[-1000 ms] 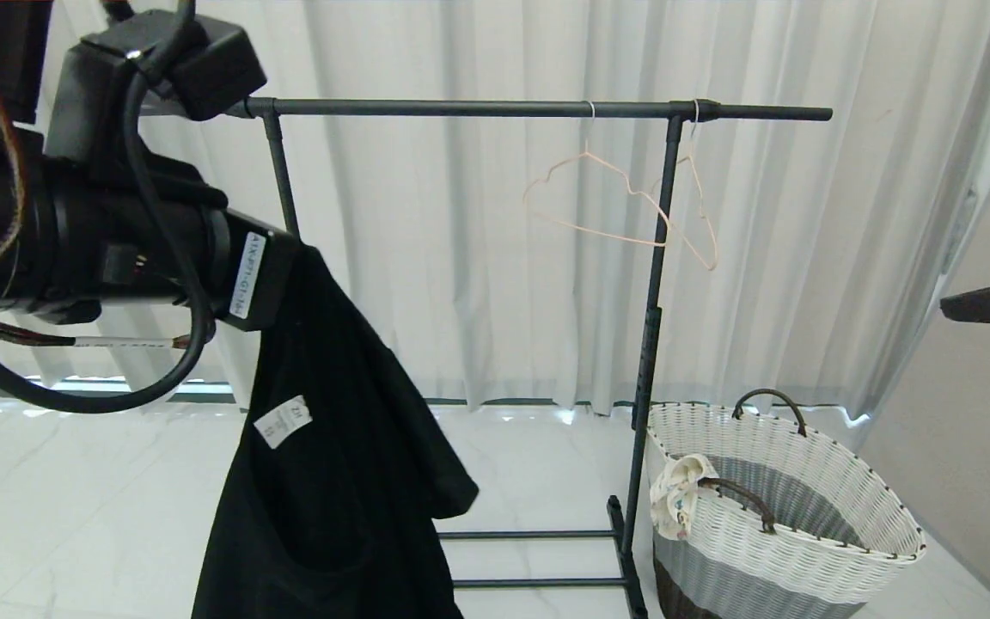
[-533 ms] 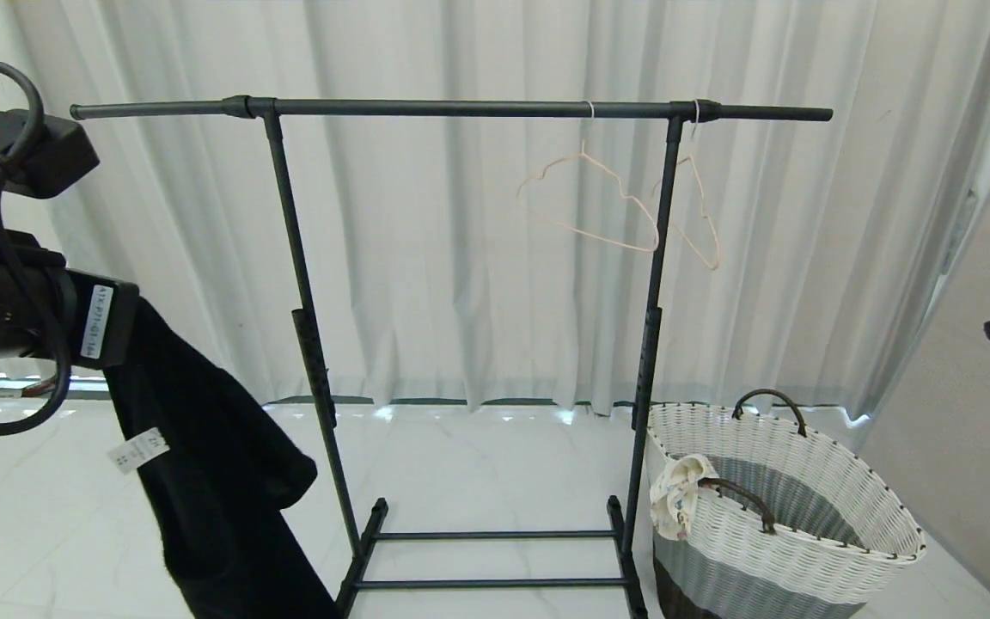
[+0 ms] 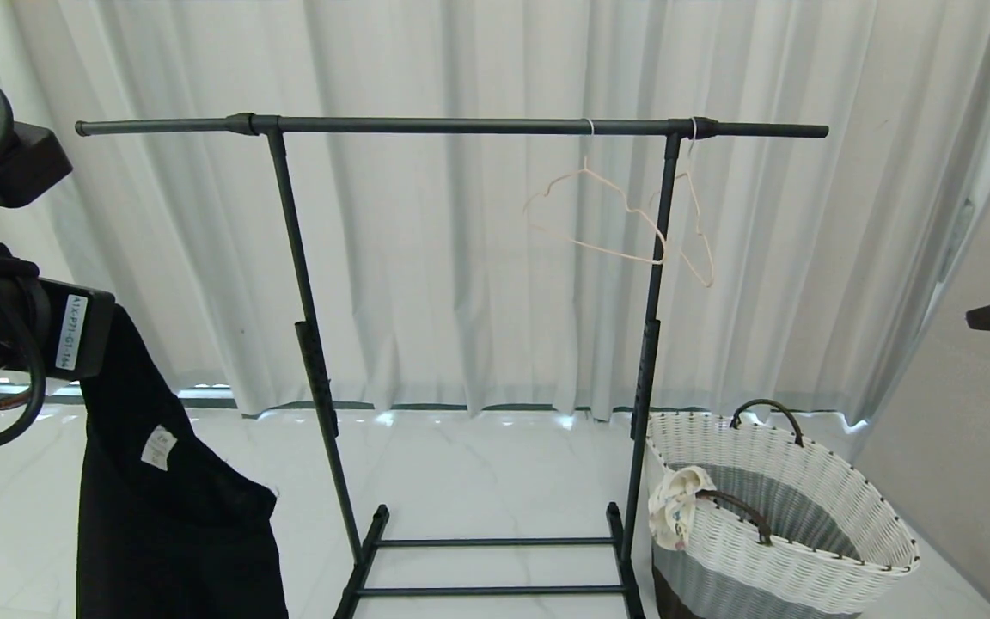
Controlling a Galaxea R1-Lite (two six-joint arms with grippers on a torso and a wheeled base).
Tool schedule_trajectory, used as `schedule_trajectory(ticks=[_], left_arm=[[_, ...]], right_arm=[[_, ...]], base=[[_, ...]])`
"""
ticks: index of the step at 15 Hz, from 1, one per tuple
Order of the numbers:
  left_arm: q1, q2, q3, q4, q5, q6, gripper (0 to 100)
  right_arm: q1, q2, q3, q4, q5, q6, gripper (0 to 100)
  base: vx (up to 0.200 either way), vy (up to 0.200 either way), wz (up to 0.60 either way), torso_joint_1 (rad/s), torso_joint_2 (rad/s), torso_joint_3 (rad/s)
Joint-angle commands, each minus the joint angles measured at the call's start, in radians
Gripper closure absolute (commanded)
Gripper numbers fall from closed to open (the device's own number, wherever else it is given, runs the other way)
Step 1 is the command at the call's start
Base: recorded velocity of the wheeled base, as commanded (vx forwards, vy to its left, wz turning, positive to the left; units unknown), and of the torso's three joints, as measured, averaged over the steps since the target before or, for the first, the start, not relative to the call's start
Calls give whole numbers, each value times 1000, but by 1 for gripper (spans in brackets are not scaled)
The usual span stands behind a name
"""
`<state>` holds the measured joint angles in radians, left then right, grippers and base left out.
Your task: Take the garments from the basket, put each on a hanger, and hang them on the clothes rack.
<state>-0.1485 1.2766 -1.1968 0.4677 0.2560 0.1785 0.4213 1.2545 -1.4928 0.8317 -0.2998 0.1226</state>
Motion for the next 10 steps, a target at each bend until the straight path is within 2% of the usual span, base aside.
schedule_trajectory(ticks=[1,10], left_arm=[[0,0,0,0,0,-1,100],[-3,1,2,0,0,1,100]], right_arm=[[1,2,0,-13,10,0,0],[1,2,0,-62,18,3,0]], base=[[0,0,0,173,-442,-261],[0,0,0,206,-478,-276]])
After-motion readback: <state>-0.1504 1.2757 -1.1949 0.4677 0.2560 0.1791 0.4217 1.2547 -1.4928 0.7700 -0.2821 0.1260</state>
